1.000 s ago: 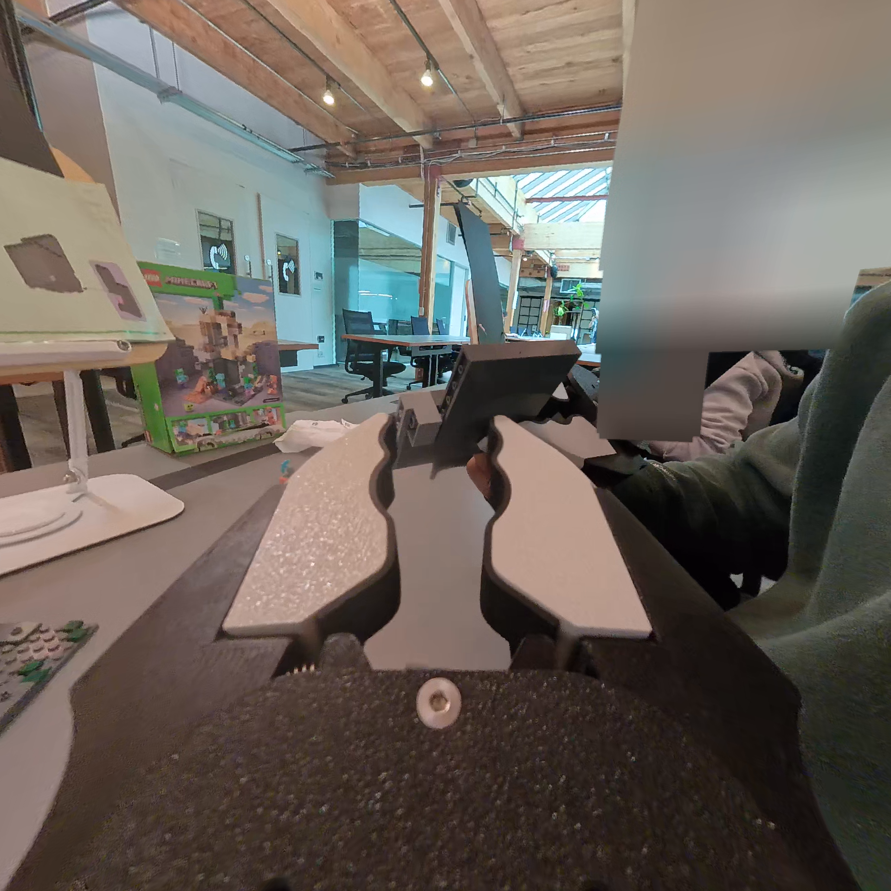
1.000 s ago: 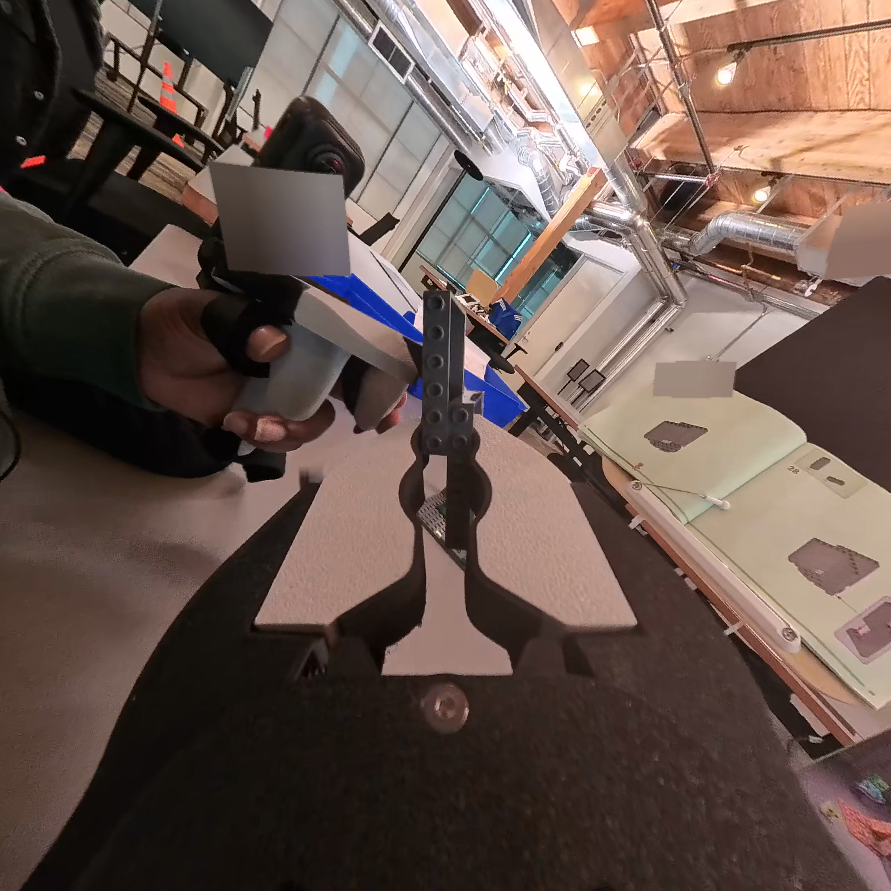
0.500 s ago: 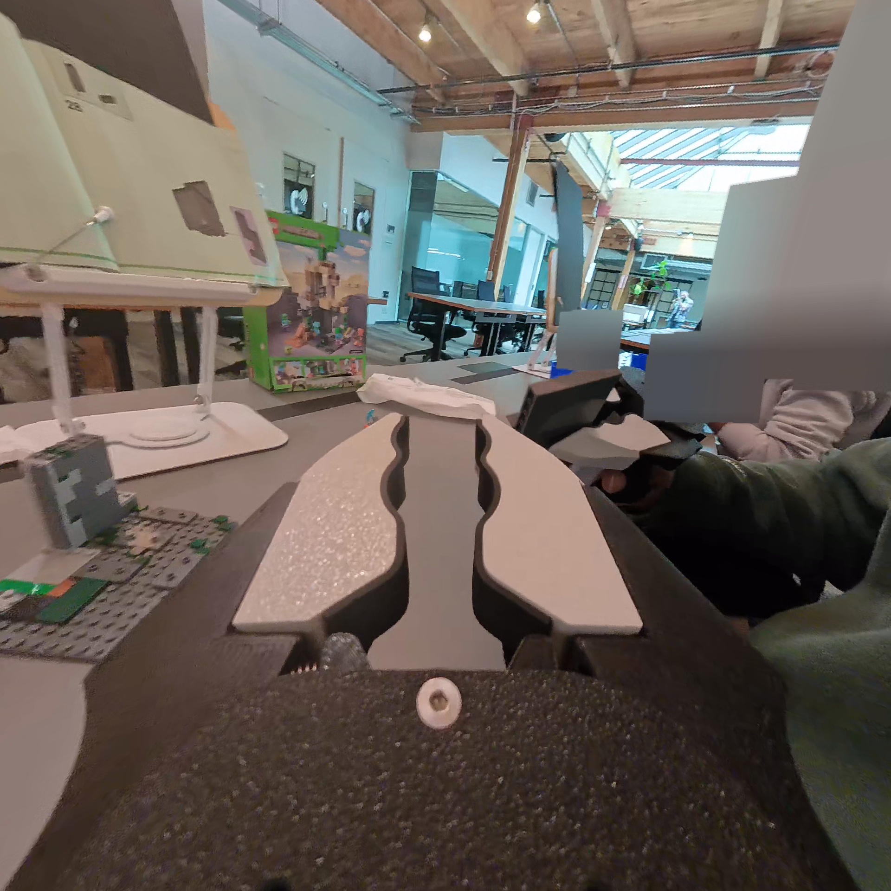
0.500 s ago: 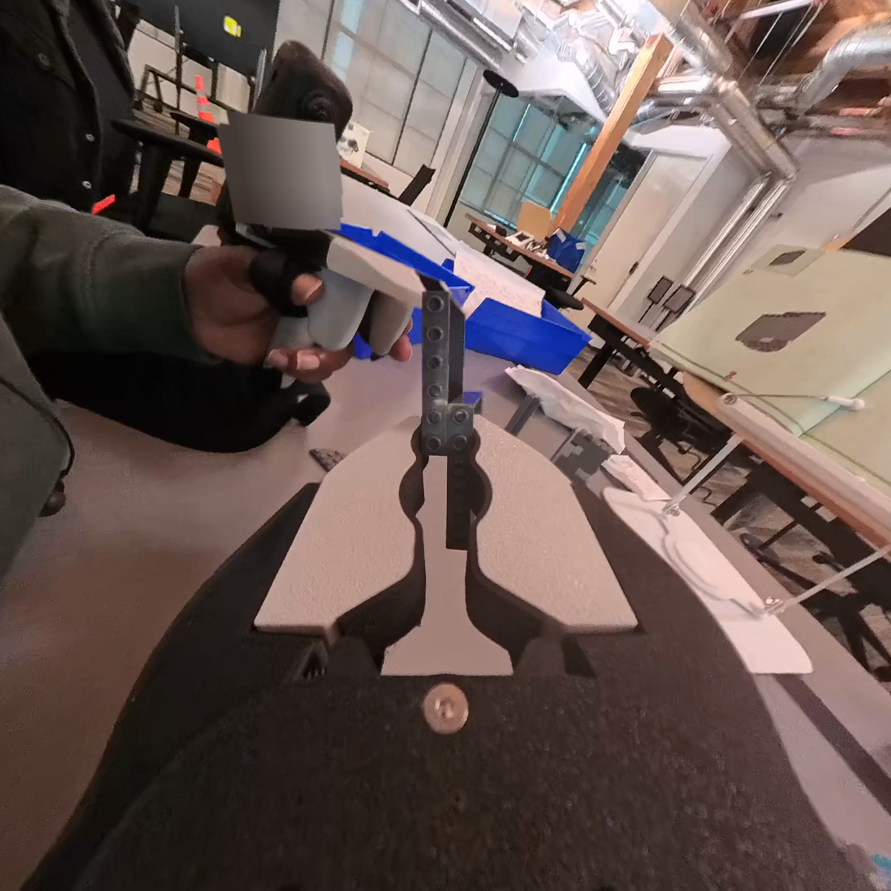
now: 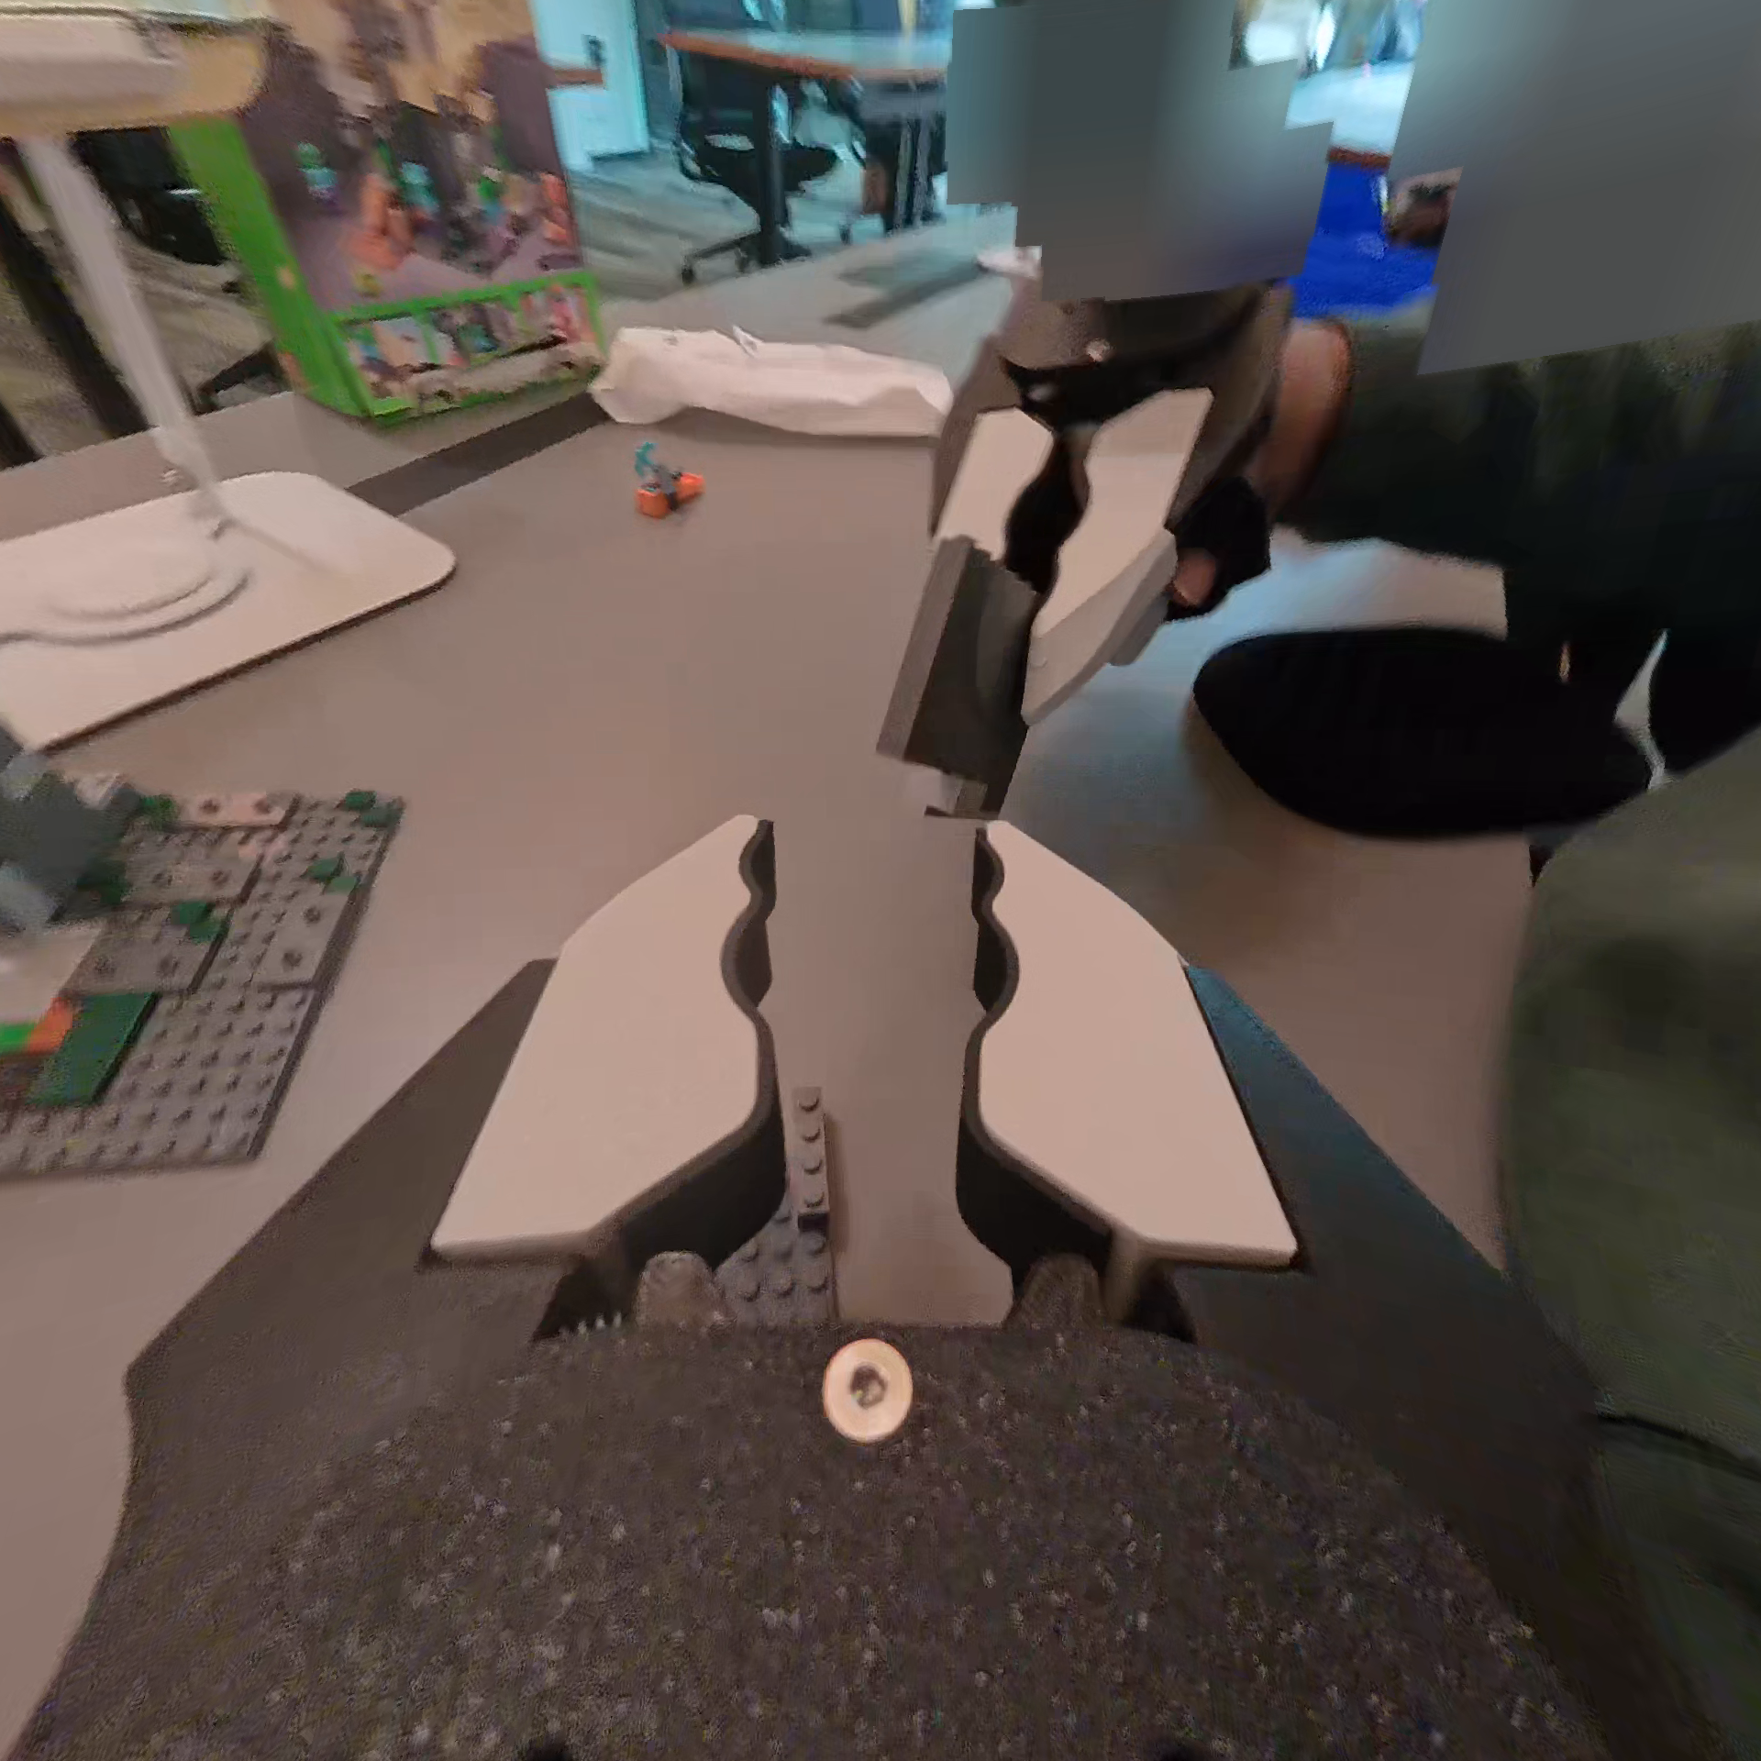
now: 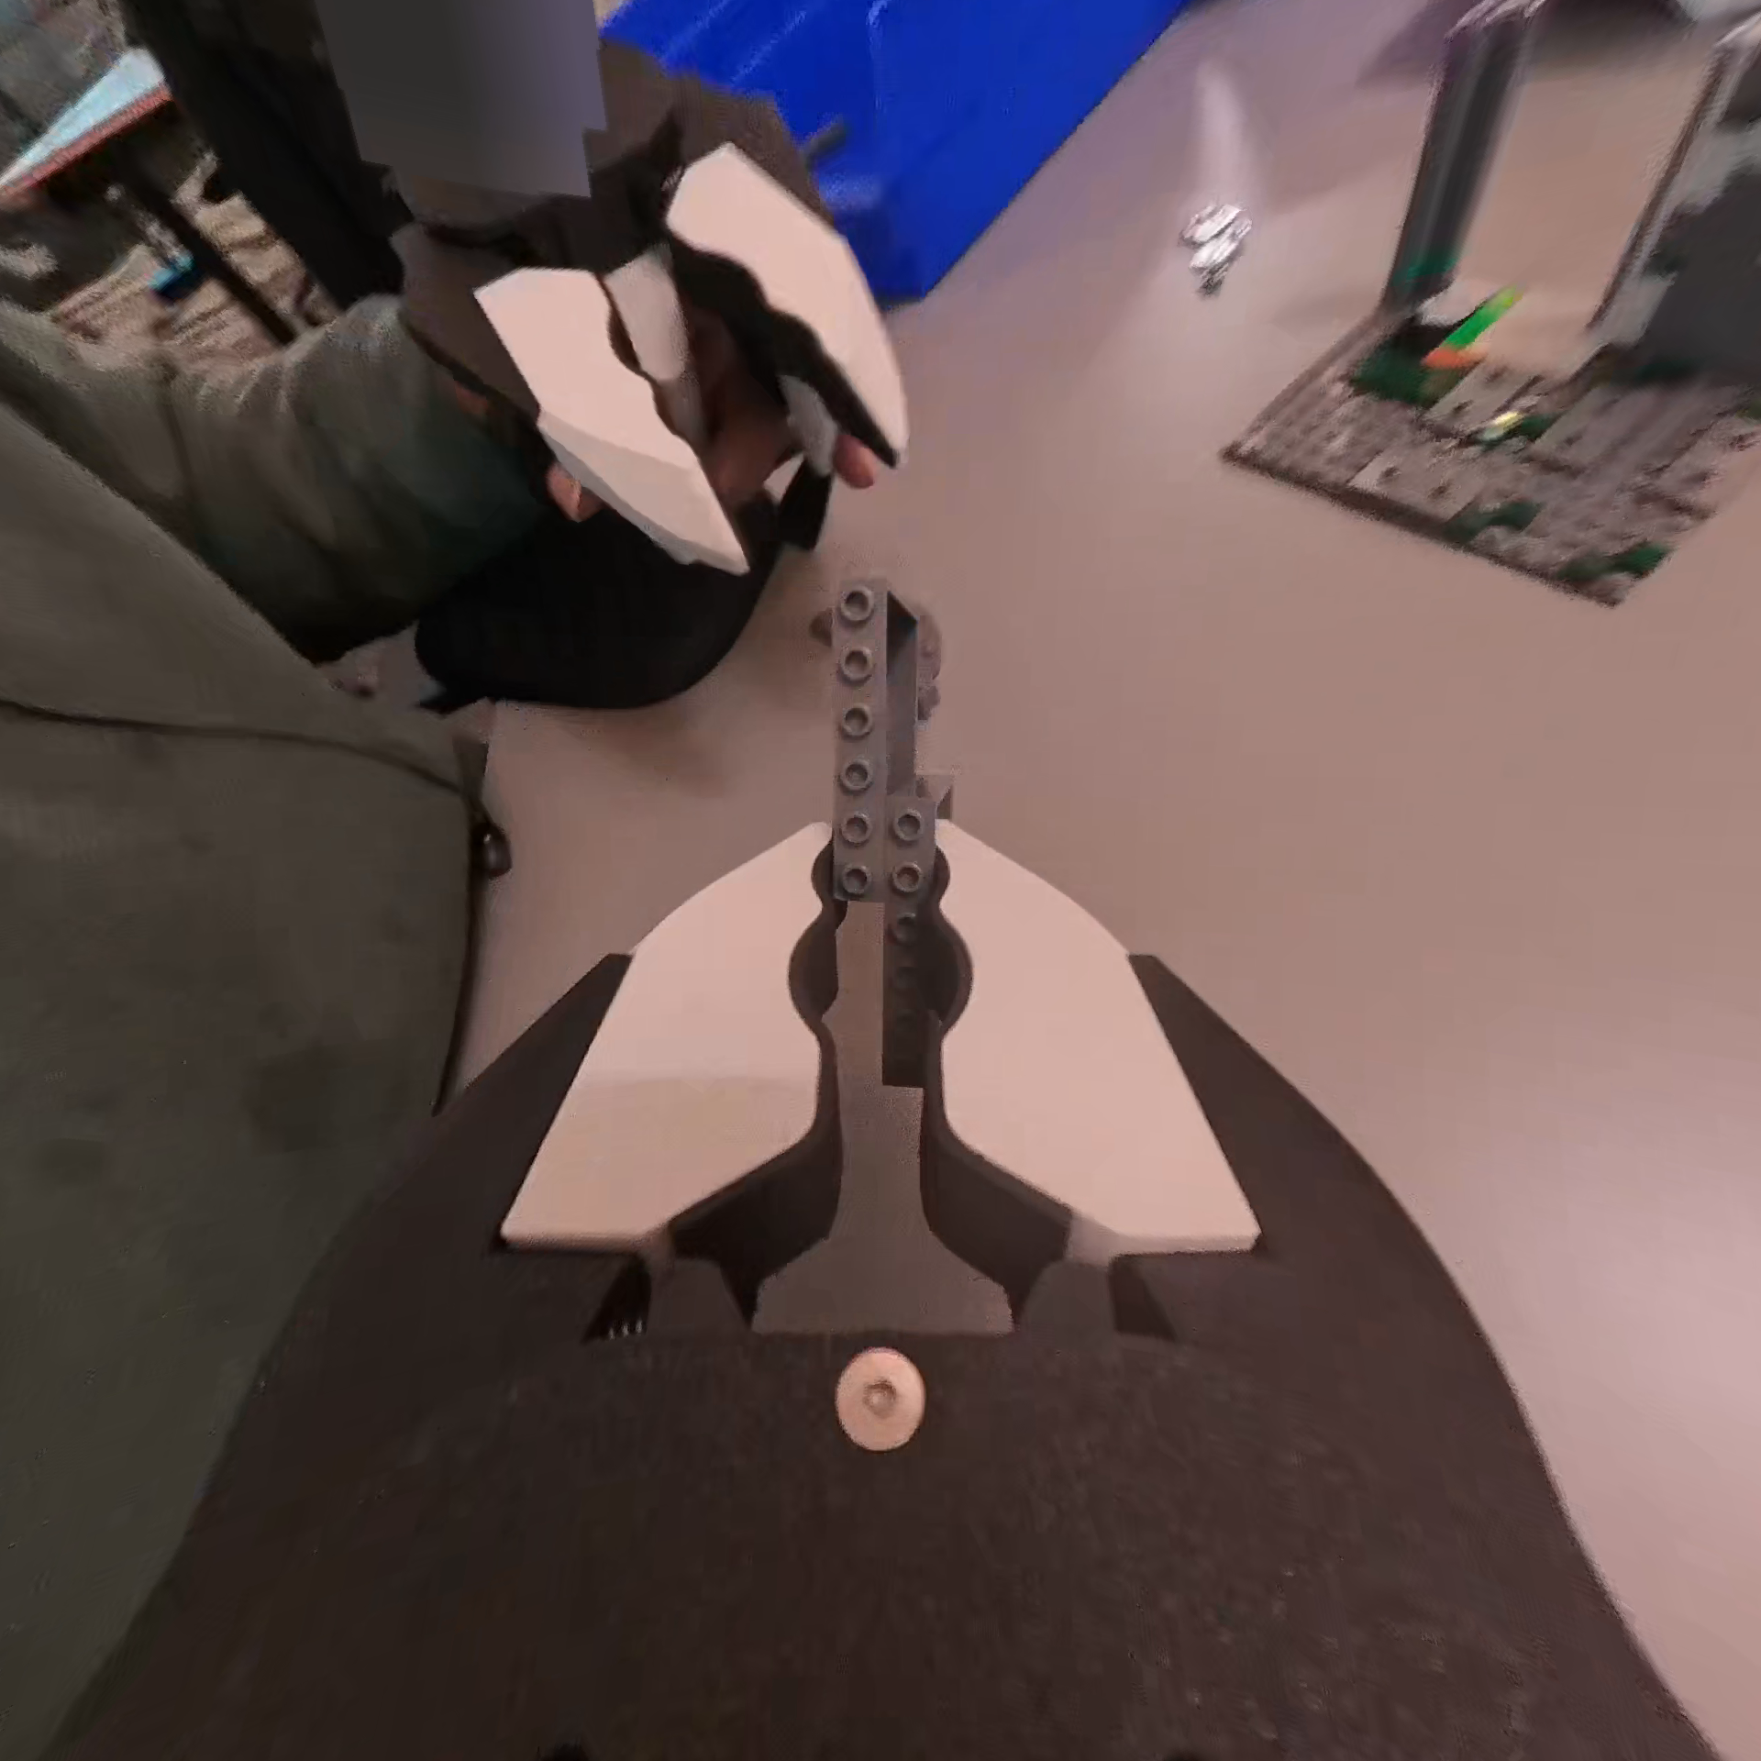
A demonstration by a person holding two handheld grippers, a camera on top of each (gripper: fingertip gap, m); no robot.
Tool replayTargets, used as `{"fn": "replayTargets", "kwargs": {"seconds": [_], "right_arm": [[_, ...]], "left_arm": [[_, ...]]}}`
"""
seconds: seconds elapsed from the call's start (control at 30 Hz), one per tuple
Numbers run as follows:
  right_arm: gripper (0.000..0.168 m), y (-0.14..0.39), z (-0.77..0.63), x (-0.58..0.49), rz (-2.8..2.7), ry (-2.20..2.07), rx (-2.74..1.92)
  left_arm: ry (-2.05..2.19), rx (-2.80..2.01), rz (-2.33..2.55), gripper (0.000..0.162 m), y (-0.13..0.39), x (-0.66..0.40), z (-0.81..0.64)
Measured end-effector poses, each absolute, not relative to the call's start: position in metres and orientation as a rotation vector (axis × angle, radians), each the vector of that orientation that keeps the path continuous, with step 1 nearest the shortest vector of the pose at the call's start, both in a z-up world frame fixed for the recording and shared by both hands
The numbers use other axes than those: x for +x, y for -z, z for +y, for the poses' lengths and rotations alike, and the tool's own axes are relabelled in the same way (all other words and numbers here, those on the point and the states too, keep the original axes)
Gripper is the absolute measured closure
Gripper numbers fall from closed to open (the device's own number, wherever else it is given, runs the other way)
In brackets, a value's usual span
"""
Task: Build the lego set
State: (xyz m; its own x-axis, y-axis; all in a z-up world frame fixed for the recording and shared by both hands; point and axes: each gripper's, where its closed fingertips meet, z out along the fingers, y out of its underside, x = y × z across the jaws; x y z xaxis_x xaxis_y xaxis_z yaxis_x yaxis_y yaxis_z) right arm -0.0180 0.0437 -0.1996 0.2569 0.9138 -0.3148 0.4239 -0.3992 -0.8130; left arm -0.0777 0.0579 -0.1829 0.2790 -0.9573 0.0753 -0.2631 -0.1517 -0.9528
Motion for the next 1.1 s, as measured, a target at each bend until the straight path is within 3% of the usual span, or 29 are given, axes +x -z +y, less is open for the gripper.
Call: {"fn": "replayTargets", "kwargs": {"seconds": [0.13, 0.2, 0.27, 0.4, 0.6, 0.73, 0.87, 1.1], "right_arm": [[0.156, 0.214, 0.035, -0.026, -1.382, -1.054, -1.998], [0.156, 0.218, 0.03, -0.031, -1.467, -1.032, -2.003], [0.155, 0.22, 0.027, -0.033, -1.521, -1.008, -2.004], [0.154, 0.226, 0.029, -0.029, -1.587, -0.92, -1.998], [0.153, 0.232, 0.032, -0.028, -1.642, -0.835, -1.997], [0.165, 0.242, 0.036, -0.024, -1.699, -0.748, -1.993], [0.166, 0.242, 0.04, -0.023, -1.688, -0.725, -2.008], [0.166, 0.239, 0.043, -0.023, -1.732, -0.676, -2.026]], "left_arm": [[0.916, -1.532, 1.414, 0.119, 0.192, -0.05, 0.042], [0.873, -1.503, 1.505, 0.126, 0.199, -0.042, 0.041], [0.852, -1.496, 1.601, 0.146, 0.209, -0.04, 0.038], [0.939, -1.487, 1.6, 0.153, 0.212, -0.039, 0.035], [1.078, -1.5, 1.539, 0.154, 0.209, -0.043, 0.035], [1.178, -1.521, 1.455, 0.154, 0.198, -0.055, 0.043], [1.127, -1.543, 1.357, 0.154, 0.19, -0.078, 0.063], [0.811, -1.877, 1.269, 0.154, 0.235, -0.146, 0.109]]}}
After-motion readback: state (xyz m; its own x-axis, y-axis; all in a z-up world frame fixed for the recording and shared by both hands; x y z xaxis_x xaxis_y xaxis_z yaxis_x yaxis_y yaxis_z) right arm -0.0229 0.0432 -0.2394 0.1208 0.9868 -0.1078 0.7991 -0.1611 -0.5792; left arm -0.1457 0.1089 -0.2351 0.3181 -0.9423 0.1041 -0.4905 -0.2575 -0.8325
